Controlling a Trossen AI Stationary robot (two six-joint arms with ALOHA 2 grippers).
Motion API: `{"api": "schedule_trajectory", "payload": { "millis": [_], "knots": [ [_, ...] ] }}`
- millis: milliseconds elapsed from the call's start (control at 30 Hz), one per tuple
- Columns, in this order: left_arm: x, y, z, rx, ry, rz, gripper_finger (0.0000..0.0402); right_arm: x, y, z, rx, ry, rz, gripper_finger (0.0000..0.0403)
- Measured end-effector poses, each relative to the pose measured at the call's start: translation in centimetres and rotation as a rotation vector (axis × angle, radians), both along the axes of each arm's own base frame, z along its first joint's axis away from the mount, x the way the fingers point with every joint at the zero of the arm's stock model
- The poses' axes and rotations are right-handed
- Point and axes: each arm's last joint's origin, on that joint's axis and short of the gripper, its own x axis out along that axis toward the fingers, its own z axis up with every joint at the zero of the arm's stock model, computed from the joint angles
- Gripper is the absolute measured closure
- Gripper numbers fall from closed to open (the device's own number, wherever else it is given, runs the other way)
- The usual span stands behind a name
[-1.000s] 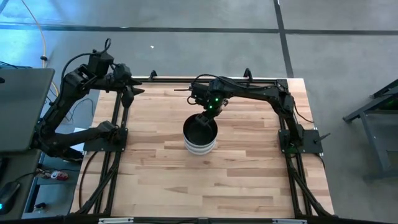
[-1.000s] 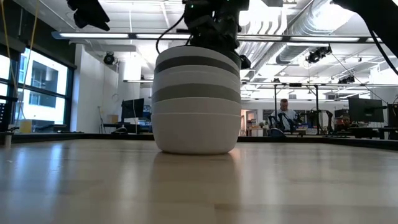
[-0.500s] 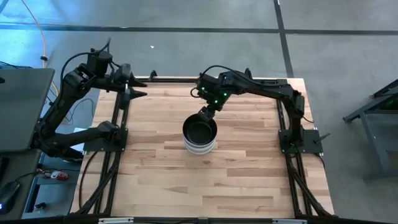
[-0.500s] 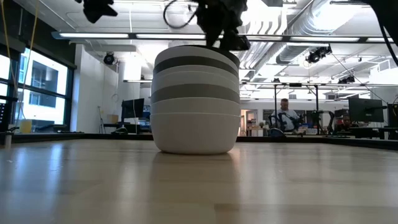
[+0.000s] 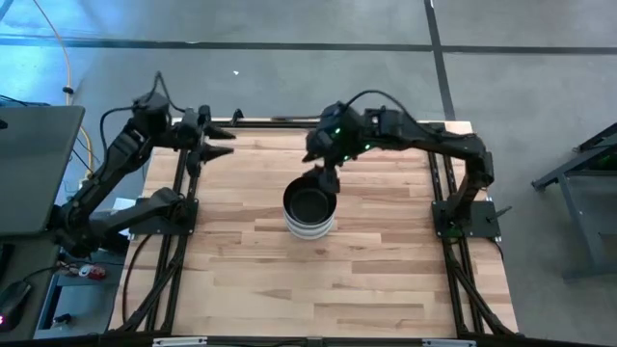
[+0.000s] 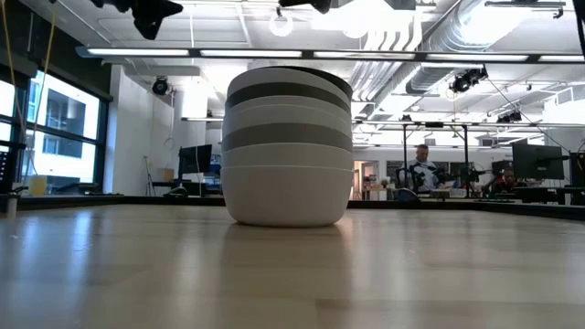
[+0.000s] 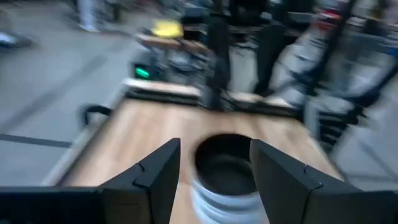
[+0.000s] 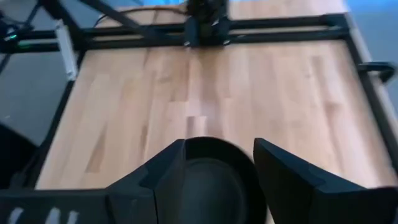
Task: Nest bowls inside each other
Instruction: Return to Home Position
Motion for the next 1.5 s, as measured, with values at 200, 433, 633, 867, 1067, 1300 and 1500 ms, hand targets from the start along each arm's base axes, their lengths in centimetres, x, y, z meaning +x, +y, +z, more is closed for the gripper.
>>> {"api": "schedule_trajectory", "payload": {
  "millis": [200,433,633,867,1067,1300,1500],
  "knots": [
    [-1.0,-0.6,0.0,0.134,-0.105,0.291,0.0220,-2.8,-2.1,2.6,-0.050,-0.074,-0.074,0.0220],
    [-2.0,-0.7,0.0,0.205,-0.216,0.617,0.0220,-6.0,-4.4,5.9,-0.149,-0.225,-0.121,0.0220],
    [-2.1,0.7,-1.3,0.324,-0.202,0.904,0.0220,-8.4,-6.0,7.8,-0.232,-0.309,-0.165,0.0220],
    [-0.1,1.9,-3.0,0.469,-0.160,0.995,0.0220,-9.6,-7.3,8.0,-0.259,-0.302,-0.177,0.0220],
    [1.6,3.9,-3.6,0.425,-0.207,1.100,0.0220,-10.2,-8.3,7.5,-0.258,-0.252,-0.165,0.0220],
    [3.1,7.2,-5.3,0.250,-0.298,1.012,0.0220,-11.6,-9.6,7.7,-0.311,-0.238,-0.196,0.0220],
    [4.6,8.7,-5.0,0.212,-0.323,0.976,0.0220,-14.3,-10.7,10.1,-0.428,-0.365,-0.269,0.0220]
  ]
}}
